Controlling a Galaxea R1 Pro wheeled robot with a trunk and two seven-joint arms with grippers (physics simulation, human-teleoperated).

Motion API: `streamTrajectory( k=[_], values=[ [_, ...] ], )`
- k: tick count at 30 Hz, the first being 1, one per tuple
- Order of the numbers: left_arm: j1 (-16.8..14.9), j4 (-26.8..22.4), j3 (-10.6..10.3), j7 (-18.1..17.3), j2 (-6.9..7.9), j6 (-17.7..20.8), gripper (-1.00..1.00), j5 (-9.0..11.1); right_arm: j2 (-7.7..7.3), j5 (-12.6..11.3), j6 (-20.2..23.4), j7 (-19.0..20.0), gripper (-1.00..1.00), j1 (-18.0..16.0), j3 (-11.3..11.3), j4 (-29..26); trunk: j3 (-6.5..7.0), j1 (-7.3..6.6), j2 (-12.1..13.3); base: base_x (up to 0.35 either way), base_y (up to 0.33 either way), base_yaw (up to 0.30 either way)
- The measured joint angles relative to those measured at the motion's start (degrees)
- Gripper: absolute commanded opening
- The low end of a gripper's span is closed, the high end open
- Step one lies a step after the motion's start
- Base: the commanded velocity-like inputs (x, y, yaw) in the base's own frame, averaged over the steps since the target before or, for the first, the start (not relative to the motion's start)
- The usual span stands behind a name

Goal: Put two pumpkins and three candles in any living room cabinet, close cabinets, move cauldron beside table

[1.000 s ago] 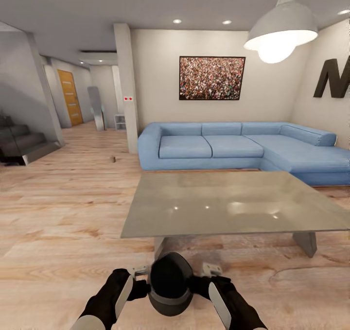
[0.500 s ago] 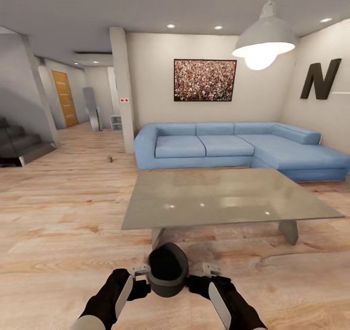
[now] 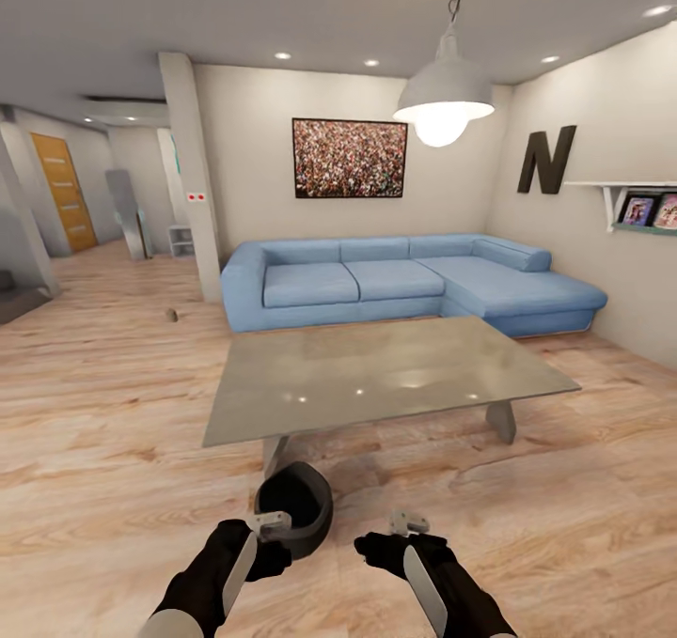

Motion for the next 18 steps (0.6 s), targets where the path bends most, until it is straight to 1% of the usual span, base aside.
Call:
streamTrajectory(
  k=[18],
  values=[
    [0.0, 0.0, 0.0, 0.0, -0.02, 0.0, 1.0, 0.0, 0.0, -0.1, 0.0, 0.0, 1.0, 0.0, 0.0, 0.0, 3.23, -3.95, 7.2, -0.001, 0.0, -0.28]
  ],
)
